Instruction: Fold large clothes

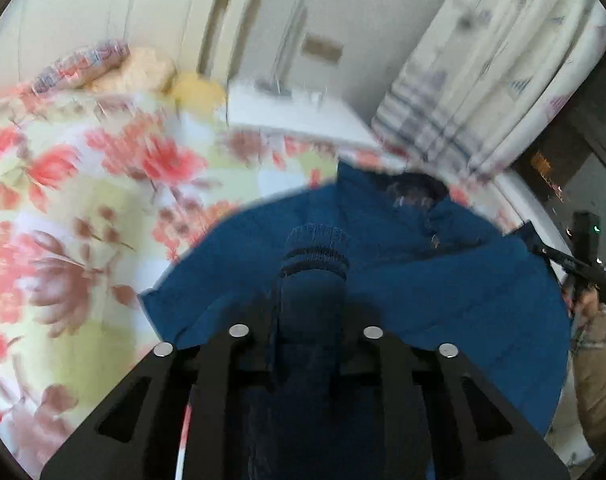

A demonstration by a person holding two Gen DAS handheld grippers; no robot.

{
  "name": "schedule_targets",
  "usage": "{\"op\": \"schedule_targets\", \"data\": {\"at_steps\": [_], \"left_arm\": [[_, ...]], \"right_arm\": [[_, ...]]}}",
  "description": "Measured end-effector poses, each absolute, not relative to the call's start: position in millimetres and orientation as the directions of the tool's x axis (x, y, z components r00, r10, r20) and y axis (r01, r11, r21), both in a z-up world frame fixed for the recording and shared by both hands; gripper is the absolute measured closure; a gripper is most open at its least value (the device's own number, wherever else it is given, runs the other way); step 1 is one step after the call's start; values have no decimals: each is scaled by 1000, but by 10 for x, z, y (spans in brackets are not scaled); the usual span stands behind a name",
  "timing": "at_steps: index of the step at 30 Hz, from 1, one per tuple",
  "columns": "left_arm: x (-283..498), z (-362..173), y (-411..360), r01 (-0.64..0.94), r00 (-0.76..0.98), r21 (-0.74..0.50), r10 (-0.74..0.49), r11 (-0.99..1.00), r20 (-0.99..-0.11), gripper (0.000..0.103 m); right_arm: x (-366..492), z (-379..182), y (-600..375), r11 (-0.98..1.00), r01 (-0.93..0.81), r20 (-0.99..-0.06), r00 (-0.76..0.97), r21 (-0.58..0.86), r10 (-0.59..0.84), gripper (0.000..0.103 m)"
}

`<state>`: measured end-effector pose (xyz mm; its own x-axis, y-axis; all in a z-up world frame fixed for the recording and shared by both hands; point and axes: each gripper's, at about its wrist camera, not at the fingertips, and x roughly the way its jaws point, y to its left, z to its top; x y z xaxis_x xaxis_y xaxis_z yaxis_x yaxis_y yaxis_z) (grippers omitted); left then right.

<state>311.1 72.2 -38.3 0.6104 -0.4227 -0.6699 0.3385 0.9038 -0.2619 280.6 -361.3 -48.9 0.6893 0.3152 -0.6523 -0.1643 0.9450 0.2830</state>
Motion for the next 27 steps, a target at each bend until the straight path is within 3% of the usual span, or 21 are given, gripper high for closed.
{"op": "schedule_targets", "data": {"at_steps": [5,9,12,14,16,19,25,27], "left_arm": [[2565,491,809,393,726,-249,-465,885,-507,85],[3185,919,690,307,765,-180,-355,935,-537,85],[3946,570,628,211,684,-184,-279,960,-674,85],[4218,117,507,168,629,-121,-201,978,-751,85],[4328,-539,407,126,572,-75,-134,989,-809,84],[4262,-812,507,83,604,-142,-163,986,-780,81],[4271,-845,621,45,615,-176,-166,983,-771,72],[4294,-861,614,21,608,-141,-124,990,-784,56]], "right_arm": [[2321,456,-3390,965,-201,-517,816,168,260,87],[2967,905,-3455,977,-103,-514,837,186,186,87],[3672,556,-3448,981,22,-647,754,194,111,87],[4014,-114,-3395,980,116,-778,626,161,54,87],[4110,-759,-3364,978,170,-845,535,121,11,86],[4020,-907,-3471,955,188,-792,606,231,72,85],[4064,-947,-3365,972,175,-785,619,156,14,81],[4058,-954,-3373,972,189,-786,619,142,-6,71]]}}
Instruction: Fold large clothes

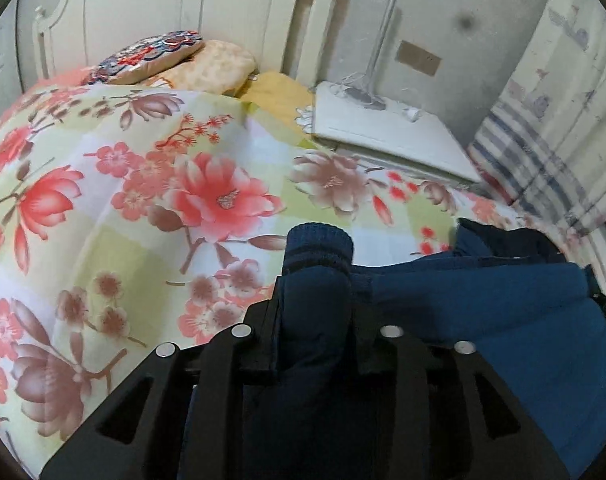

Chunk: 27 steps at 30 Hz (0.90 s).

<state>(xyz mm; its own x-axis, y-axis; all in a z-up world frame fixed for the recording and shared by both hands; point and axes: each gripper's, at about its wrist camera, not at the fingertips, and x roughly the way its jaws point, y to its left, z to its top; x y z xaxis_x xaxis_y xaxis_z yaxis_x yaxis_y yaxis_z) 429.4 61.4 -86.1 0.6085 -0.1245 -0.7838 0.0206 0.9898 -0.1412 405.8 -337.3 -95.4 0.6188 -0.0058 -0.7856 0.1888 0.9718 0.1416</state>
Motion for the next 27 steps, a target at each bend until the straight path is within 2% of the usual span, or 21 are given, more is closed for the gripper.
{"op": "schedule_targets", "data": {"at_steps": [1,2,3,4,5,6,8,9,11,13,15,17,19,21,27], "left_arm": [[4306,-857,624,6,598,-135,-112,991,-794,54],[4318,-807,641,-9,592,-133,-102,991,-799,45],[4308,-733,681,-37,600,-116,-71,993,-797,33],[4248,-594,731,-79,635,-97,-25,992,-772,30],[4118,-384,783,-124,702,-102,15,987,-712,22],[3992,-212,812,-155,757,-118,41,981,-652,7],[3761,102,726,-146,840,-158,39,977,-541,6],[3759,174,597,-108,841,-144,13,984,-541,4],[3833,184,274,-45,812,-78,-9,996,-583,4],[3927,64,-211,50,774,10,-32,999,-633,4],[4009,-84,-543,86,752,84,-9,993,-659,4],[4145,-293,-769,94,715,140,31,986,-698,4],[4253,-533,-869,117,673,166,45,979,-739,4],[4370,-779,-879,125,611,159,50,979,-790,4],[4404,-943,-791,113,611,110,18,988,-791,4]], "right_arm": [[4045,-953,-3397,970,196,-789,615,147,-5,67],[4001,-920,-3447,965,210,-794,608,159,-2,51],[3974,-887,-3521,958,221,-799,601,181,13,30],[3918,-806,-3582,947,235,-792,609,217,30,29],[3821,-679,-3627,935,246,-762,647,255,38,29],[3710,-524,-3635,928,242,-715,698,282,34,30],[3593,-258,-3504,944,190,-652,758,270,34,34],[3608,-157,-3350,959,146,-645,762,242,47,37],[3723,-68,-2930,986,46,-664,744,157,71,38],[3867,-80,-2369,997,-73,-686,725,11,60,44],[4029,-240,-1821,977,-174,-725,689,-127,29,62],[4213,-446,-1575,963,-218,-775,632,-158,16,73],[4354,-692,-1456,947,-237,-802,596,-218,-36,73],[4411,-829,-1442,949,-245,-813,582,-196,-18,70],[4415,-916,-1492,966,-227,-797,602,-122,41,70]]}}
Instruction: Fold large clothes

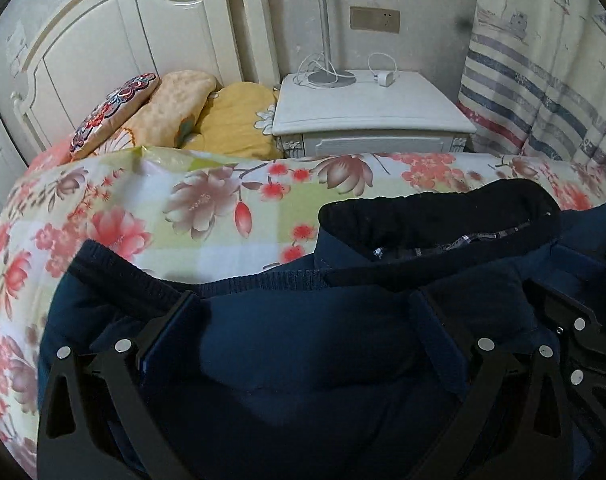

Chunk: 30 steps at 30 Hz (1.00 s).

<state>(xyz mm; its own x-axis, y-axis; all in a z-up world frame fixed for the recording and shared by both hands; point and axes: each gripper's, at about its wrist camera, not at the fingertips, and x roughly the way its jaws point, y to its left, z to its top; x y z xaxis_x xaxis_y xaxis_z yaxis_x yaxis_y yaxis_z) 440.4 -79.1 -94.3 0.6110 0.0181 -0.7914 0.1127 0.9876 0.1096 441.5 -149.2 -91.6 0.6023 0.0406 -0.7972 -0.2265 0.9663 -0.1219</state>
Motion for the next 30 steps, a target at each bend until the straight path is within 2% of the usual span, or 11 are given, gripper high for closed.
{"op": "schedule_targets", "data": {"at_steps": [9,11,13,14,15,16,17,20,23,25,30], "left_arm": [[4416,-932,-804,115,614,79,-8,990,-789,4],[4430,-872,-706,122,607,28,-52,992,-793,4],[4398,-724,-500,83,631,25,-34,996,-775,4],[4376,-674,-395,61,644,20,-24,998,-765,4],[4362,-630,-225,40,655,3,-24,999,-755,4],[4378,-637,-91,32,646,-19,-36,999,-762,4],[4424,-695,62,28,614,-73,-75,997,-786,4],[4494,-787,221,37,583,-183,-170,982,-794,4],[4446,-803,272,32,612,-225,-196,974,-766,4],[4438,-815,386,28,621,-306,-257,952,-741,4],[4476,-862,422,31,605,-354,-299,935,-738,4]], "right_arm": [[4385,-904,-1527,970,-218,-777,627,-108,54,70],[4393,-832,-1657,975,-217,-780,617,-37,108,72],[4384,-688,-1991,991,-135,-765,636,25,106,72],[4360,-632,-2164,996,-84,-754,652,34,81,66],[4326,-587,-2408,1000,-13,-742,670,22,25,53],[4309,-591,-2627,999,49,-743,668,3,-31,49],[4313,-631,-2804,996,90,-759,649,5,-55,49],[4296,-896,-3324,972,101,-792,600,213,111,57],[4254,-955,-3297,973,114,-776,625,199,85,58],[4255,-981,-3294,972,114,-770,632,203,86,57],[4228,-1094,-3619,889,112,-695,669,443,262,58]]}}
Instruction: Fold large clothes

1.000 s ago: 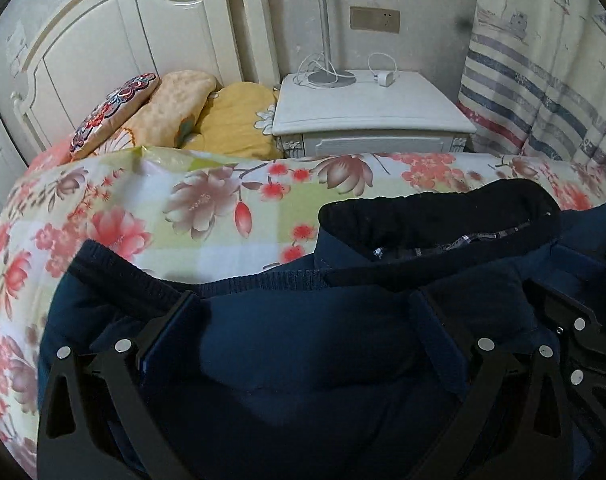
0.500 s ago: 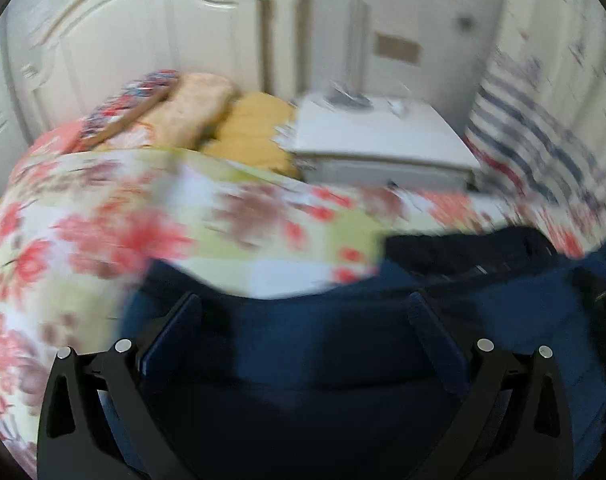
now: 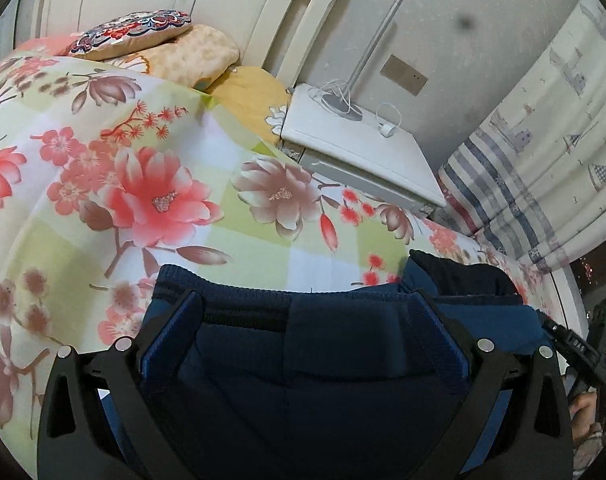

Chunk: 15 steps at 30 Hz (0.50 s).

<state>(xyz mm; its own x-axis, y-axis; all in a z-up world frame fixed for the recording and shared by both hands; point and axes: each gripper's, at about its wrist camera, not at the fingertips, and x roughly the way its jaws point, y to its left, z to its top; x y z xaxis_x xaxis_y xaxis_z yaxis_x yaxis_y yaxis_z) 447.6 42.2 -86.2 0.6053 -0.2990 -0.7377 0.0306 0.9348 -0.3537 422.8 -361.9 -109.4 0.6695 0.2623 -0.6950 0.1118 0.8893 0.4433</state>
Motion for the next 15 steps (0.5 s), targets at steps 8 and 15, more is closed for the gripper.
{"op": "schedule_targets", "data": {"at_steps": [8,15], "left_arm": [[4500,-776,341,32,584,-297,-260,954,-769,4],[4085,-389,-313,111,718,76,-27,991,-696,4]], "right_arm": [[4319,-976,-3420,948,126,-776,611,292,158,57],[4040,-299,-1889,985,-119,-720,694,-126,-8,18]]}}
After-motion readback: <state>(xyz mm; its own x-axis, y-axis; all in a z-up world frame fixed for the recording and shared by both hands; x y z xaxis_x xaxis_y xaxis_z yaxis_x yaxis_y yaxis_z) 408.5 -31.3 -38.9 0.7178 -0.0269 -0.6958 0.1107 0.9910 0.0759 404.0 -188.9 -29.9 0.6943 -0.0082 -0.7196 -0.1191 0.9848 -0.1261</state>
